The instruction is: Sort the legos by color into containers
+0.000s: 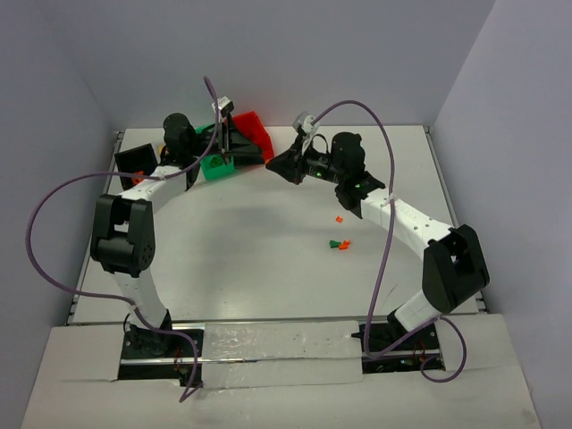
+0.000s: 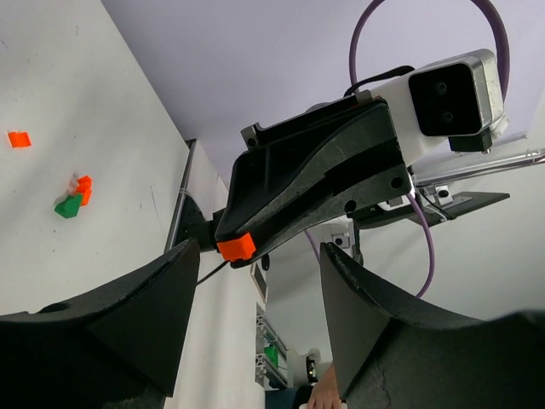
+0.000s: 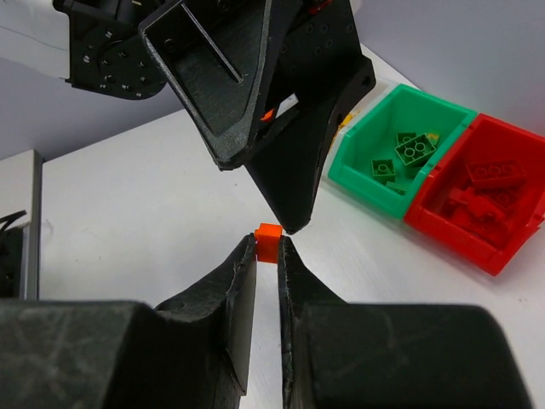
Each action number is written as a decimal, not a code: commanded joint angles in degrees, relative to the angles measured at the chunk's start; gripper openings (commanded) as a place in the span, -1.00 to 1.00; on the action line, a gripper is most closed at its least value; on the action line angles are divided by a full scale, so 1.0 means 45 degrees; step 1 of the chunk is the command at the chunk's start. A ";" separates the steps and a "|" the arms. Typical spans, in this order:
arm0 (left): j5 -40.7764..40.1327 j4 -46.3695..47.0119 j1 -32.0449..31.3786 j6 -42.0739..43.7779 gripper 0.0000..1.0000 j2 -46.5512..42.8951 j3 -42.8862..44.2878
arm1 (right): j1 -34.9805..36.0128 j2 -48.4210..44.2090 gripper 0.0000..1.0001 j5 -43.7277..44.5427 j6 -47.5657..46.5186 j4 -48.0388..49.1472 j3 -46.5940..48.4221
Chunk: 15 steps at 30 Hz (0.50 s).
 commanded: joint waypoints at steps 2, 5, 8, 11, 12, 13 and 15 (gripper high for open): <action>0.0178 0.0214 -0.0247 -0.0049 0.29 0.0146 0.0702 | 0.0157 -0.0236 -1.00 0.0438 -0.0422 0.0748 0.0111; 0.0279 0.0009 -0.0305 -0.0037 0.21 0.0196 0.0705 | 0.0164 -0.0171 -1.00 0.0613 -0.0542 0.0818 0.0204; 0.0343 -0.0242 -0.0366 0.0127 0.17 0.0231 0.0716 | 0.0190 -0.0059 -1.00 0.0655 -0.0529 0.0866 0.0313; 0.0371 -0.0665 -0.0409 0.0365 0.16 0.0262 0.0798 | 0.0203 0.0013 -1.00 0.0688 -0.0531 0.0903 0.0441; 0.0388 -0.0770 -0.0428 0.0459 0.16 0.0270 0.0816 | 0.0203 0.0013 -1.00 0.0688 -0.0522 0.0922 0.0450; 0.0375 -0.1086 -0.0437 0.0616 0.16 0.0270 0.0854 | 0.0217 0.0013 -1.00 0.0695 -0.0522 0.0938 0.0457; 0.0350 -0.1633 -0.0437 0.0913 0.16 0.0270 0.0904 | 0.0260 -0.0004 -1.00 0.0707 -0.0540 0.0951 0.0470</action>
